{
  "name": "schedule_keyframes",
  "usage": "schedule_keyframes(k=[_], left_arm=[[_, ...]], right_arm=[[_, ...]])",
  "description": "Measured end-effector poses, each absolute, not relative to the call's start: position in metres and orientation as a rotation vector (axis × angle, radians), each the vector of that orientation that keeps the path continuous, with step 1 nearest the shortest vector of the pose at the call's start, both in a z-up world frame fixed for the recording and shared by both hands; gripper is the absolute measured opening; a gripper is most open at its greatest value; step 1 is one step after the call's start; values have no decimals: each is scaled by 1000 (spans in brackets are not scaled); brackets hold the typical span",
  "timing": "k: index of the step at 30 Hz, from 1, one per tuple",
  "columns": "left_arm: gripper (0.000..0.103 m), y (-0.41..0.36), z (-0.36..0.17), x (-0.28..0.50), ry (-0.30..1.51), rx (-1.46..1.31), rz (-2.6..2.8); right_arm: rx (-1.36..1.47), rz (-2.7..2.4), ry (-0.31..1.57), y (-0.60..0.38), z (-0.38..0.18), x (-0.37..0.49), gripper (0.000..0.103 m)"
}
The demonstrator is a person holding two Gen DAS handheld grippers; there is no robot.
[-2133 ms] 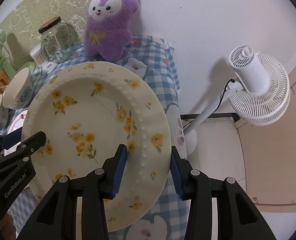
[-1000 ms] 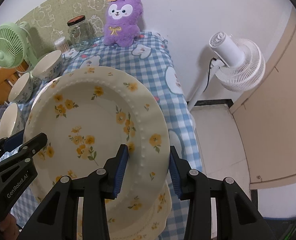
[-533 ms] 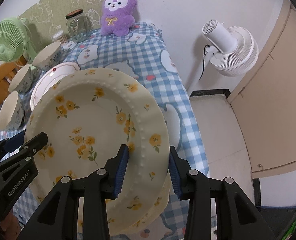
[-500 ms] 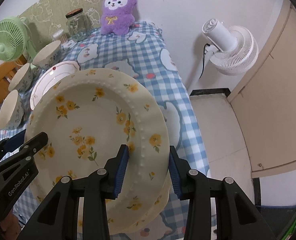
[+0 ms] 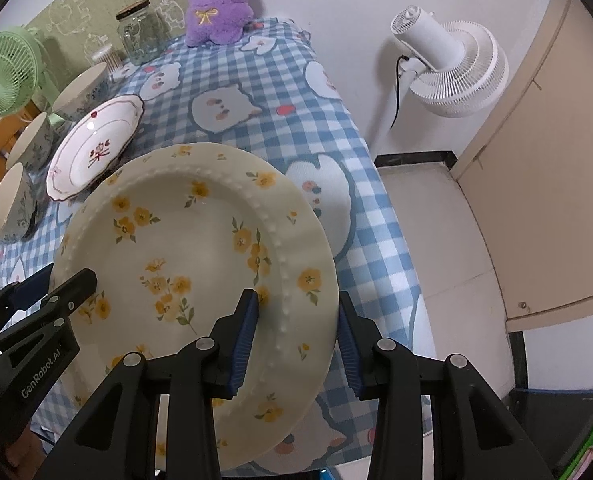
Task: Organize plates and bowls
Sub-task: 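Set the large plate onto the smaller flowered plate with the right tool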
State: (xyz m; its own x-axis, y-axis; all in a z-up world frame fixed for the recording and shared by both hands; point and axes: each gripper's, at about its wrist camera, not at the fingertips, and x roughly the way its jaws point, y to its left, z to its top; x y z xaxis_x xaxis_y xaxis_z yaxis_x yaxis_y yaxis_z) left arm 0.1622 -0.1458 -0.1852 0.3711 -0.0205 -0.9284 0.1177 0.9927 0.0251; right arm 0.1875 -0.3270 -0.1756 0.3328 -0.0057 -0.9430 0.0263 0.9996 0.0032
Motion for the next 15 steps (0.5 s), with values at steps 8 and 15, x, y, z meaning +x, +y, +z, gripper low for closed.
schedule_keyframes(k=[8, 15], left_arm=[[41, -146, -194, 155, 1210, 103, -98], [41, -147, -200, 152, 1225, 112, -100]], right_arm=[[19, -29, 1251, -327, -185, 182, 41], [27, -32, 1269, -328, -194, 180, 41]])
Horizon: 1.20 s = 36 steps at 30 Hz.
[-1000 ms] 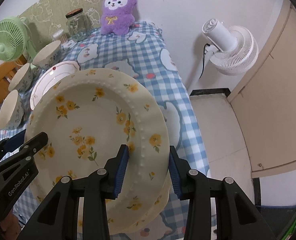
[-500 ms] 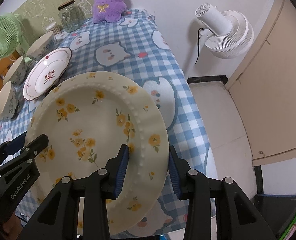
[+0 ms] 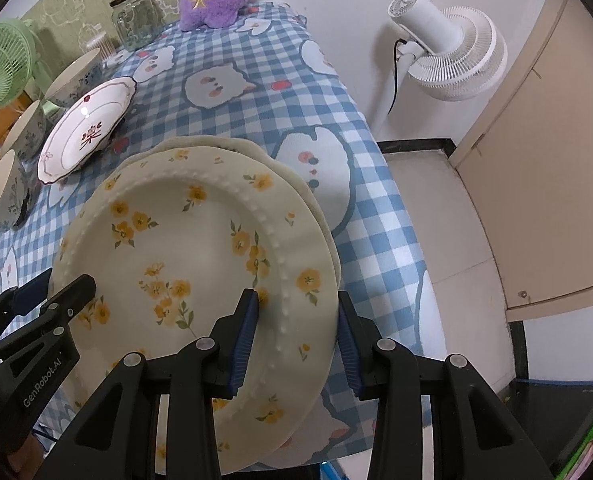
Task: Organize plates and bowls
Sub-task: 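Set the large plate onto the smaller flowered plate with the right tool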
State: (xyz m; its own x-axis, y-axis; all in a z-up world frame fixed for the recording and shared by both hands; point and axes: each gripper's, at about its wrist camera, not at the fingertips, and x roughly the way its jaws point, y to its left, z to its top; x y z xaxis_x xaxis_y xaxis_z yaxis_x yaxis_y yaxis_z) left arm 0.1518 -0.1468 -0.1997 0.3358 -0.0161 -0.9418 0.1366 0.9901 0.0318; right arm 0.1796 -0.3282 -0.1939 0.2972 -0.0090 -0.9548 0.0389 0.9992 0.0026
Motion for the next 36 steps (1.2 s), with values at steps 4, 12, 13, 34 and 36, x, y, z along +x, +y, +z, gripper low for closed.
schedule_keyframes(k=[4, 12, 13, 34, 36], left_arm=[[41, -146, -200, 152, 1221, 120, -98], [40, -152, -203, 150, 1192, 171, -85], [40, -152, -204, 150, 1187, 176, -84], [41, -143, -190, 140, 1197, 95, -95], [42, -144, -187, 135, 1200, 86, -107]], right_arm=[[24, -36, 1266, -327, -195, 180, 41], [9, -65, 1271, -324, -196, 182, 42], [-5, -70, 1271, -323, -197, 182, 42], [60, -75, 1292, -325, -187, 174, 51], [71, -67, 1284, -323, -181, 170, 53]])
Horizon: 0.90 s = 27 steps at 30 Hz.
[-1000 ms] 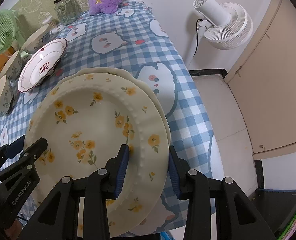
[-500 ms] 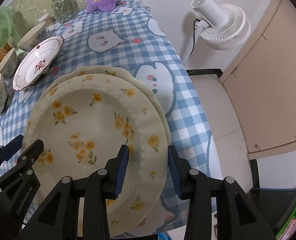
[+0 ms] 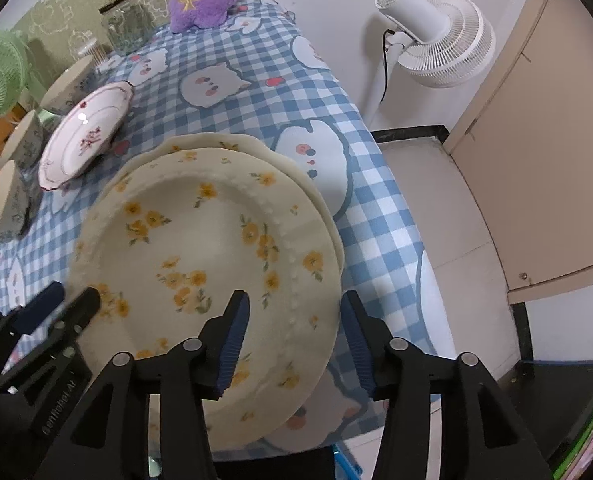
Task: Organize plates and bowls
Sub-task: 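Set the large plate onto the smaller flowered plate with the right tool, then open the right tool and lift it off the stacked flowered plates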
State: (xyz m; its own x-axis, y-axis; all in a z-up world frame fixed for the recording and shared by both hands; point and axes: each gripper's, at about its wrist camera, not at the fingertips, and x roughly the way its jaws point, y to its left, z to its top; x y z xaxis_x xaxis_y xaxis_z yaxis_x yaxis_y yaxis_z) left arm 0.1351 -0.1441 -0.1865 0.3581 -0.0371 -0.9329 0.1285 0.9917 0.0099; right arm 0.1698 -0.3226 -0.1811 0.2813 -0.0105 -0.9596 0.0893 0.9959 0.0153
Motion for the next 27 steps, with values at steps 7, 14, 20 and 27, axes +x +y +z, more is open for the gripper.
schedule_keyframes(k=[7, 14, 20, 27], left_arm=[[43, -150, -178, 112, 1211, 70, -170], [43, -149, -181, 93, 1218, 61, -220], [43, -152, -181, 86, 1191, 59, -238], [41, -153, -185, 87, 1153, 47, -238]], right_arm=[[99, -32, 1254, -313, -165, 151, 55], [113, -8, 1228, -303, -164, 130, 55], [134, 20, 1237, -293, -171, 120, 52], [139, 12, 1222, -289, -178, 121, 50]])
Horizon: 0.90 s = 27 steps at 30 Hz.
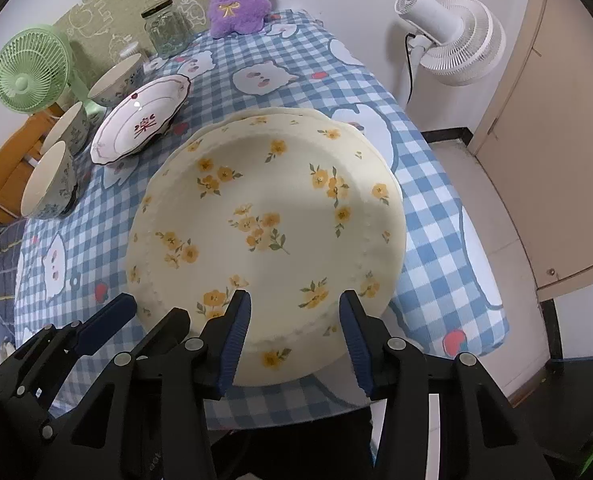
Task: Organize plates and bowls
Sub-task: 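Open the right tool and lift it off the stacked flowered plates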
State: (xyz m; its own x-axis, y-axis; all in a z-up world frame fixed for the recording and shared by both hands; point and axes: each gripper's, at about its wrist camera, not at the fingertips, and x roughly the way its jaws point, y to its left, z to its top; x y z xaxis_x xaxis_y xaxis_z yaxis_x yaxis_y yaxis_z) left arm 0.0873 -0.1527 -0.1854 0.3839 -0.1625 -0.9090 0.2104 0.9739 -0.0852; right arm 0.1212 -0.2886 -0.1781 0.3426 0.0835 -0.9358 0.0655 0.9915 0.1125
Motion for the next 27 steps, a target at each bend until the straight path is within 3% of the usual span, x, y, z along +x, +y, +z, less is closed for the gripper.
schedule_keyframes(k=[27], left_arm=[[41, -168, -197, 128, 1033, 155, -209]], right_arm=[[266, 52, 1207, -291, -210, 175, 47]])
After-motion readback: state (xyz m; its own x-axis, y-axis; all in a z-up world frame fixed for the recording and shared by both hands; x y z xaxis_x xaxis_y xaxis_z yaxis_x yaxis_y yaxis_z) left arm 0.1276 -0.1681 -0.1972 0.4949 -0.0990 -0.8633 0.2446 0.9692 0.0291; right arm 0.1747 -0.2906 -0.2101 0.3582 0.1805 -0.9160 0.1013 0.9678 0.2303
